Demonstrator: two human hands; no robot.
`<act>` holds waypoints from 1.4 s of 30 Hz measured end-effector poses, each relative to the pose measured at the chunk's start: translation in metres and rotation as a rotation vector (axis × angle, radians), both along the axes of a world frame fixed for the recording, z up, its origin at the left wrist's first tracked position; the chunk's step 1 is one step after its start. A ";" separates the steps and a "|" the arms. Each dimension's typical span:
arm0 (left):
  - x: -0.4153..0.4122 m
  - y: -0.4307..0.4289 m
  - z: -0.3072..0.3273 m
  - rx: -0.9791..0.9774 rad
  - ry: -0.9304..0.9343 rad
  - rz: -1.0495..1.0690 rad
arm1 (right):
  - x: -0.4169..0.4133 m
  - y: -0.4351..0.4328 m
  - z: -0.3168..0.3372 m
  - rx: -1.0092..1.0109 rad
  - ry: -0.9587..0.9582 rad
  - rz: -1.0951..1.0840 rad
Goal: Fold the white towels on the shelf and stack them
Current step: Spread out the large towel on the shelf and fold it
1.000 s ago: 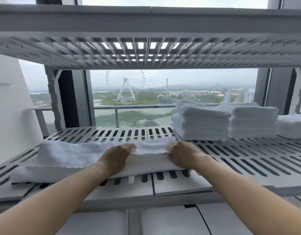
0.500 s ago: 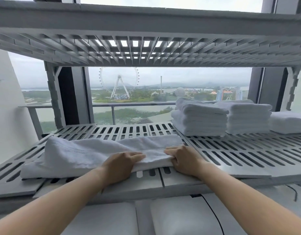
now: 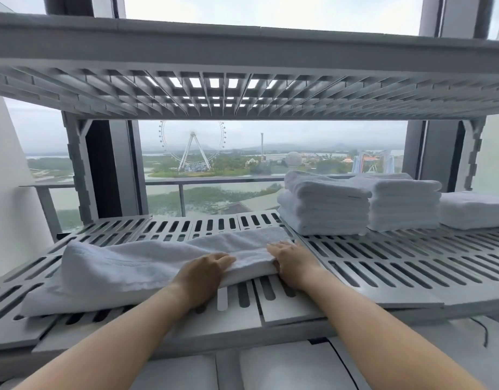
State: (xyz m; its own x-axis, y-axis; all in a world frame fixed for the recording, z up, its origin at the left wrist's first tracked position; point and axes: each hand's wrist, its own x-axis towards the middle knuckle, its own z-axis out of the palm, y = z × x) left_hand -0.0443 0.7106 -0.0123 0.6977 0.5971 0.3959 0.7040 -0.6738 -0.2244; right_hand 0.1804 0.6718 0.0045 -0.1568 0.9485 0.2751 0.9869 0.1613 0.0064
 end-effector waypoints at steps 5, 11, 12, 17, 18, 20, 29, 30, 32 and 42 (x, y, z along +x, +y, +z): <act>-0.013 -0.003 0.003 -0.020 -0.168 0.079 | 0.006 0.006 0.007 -0.001 0.002 -0.021; -0.027 -0.010 0.011 -0.049 -0.160 0.193 | -0.037 0.010 0.015 0.028 -0.062 0.089; -0.029 -0.012 0.010 -0.040 -0.162 0.214 | -0.051 0.011 0.014 0.048 -0.067 0.138; -0.058 -0.019 0.007 -0.022 -0.136 0.353 | -0.118 0.021 -0.002 0.102 -0.048 0.276; -0.067 -0.019 0.008 -0.034 -0.126 0.375 | -0.129 0.023 -0.004 0.112 -0.045 0.280; -0.088 -0.018 0.011 -0.046 -0.107 0.412 | -0.147 0.026 -0.006 0.131 -0.019 0.280; -0.169 -0.017 0.029 0.036 -0.046 0.499 | -0.192 0.036 0.002 0.158 0.109 0.240; -0.173 -0.019 0.031 0.047 -0.055 0.491 | -0.194 0.035 0.004 0.158 0.118 0.217; -0.180 -0.022 0.035 0.085 -0.023 0.432 | -0.201 0.033 0.007 0.147 0.118 0.200; -0.189 -0.039 0.030 -0.021 0.080 0.329 | -0.209 0.022 -0.004 0.147 0.005 0.283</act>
